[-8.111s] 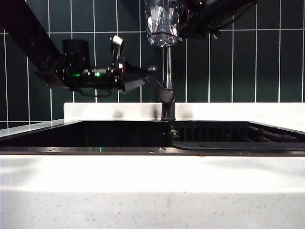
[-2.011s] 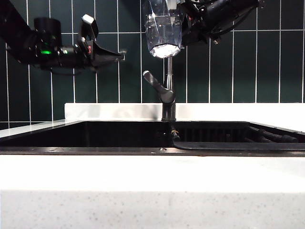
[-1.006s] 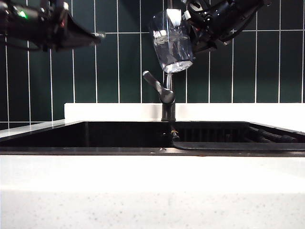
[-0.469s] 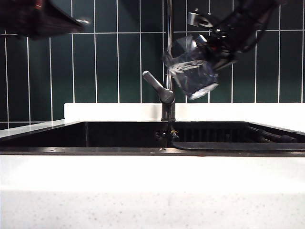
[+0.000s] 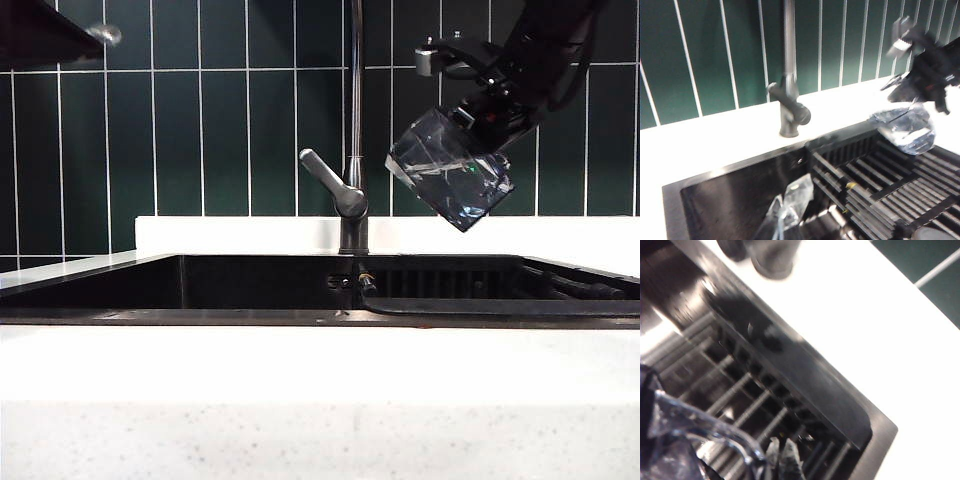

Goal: Pick up the mug next to the sink, go to the faucet to get some water, pour the water into the sink, and finally put the mug back to its place.

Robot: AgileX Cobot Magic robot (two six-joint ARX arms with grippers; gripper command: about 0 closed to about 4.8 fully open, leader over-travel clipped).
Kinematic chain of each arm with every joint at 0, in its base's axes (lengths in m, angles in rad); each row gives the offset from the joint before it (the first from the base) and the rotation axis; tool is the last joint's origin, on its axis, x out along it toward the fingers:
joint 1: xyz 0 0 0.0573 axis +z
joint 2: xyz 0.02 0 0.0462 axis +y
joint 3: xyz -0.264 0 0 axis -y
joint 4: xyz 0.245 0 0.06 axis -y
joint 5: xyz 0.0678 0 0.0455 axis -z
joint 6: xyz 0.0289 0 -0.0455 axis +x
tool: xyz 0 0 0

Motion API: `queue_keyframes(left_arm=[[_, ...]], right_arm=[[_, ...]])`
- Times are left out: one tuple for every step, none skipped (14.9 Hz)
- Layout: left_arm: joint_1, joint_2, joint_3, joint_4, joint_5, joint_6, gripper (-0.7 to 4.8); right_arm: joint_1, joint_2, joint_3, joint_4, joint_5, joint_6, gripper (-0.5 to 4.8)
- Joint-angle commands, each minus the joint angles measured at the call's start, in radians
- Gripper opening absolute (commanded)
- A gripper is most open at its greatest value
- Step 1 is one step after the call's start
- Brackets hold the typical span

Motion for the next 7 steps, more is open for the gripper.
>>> queue_keyframes(left_arm=[[-0.003, -0.073, -0.042, -0.034, -0.01, -0.023, -0.05], [-0.003, -0.092, -0.058, -0.04, -0.014, -0.024, -0.05], [-0.003, -0.131, -0.092, -0.039, -0.014, -0.04, -0.05], [-0.003, -0.16, -0.114, -0.039, -0.038, -0.047, -0.05], [-0.003, -0.188, -0.132, -0.039, -0.041, -0.053, -0.05], [-0.003, -0.217, -0.15, -0.038, -0.045, -0.061, -0.05], [-0.003, -0.245, -0.168, -0.039, -0.054, -0.063, -0.05]], right_arm=[[0.002, -0.02, 0.006, 0.011, 0.052, -0.073, -0.07], [0.002, -0.024, 0.006, 0.003, 0.065, -0.09, -0.07], [0.003, -0.035, 0.006, -0.018, 0.095, -0.12, -0.07], [0.003, -0.042, 0.007, -0.031, 0.117, -0.143, -0.07], [0.016, -0.05, 0.006, -0.042, 0.157, -0.171, -0.07], [0.021, -0.055, 0.006, -0.046, 0.18, -0.193, -0.07], [0.032, -0.06, 0.006, -0.048, 0.203, -0.216, -0.07]])
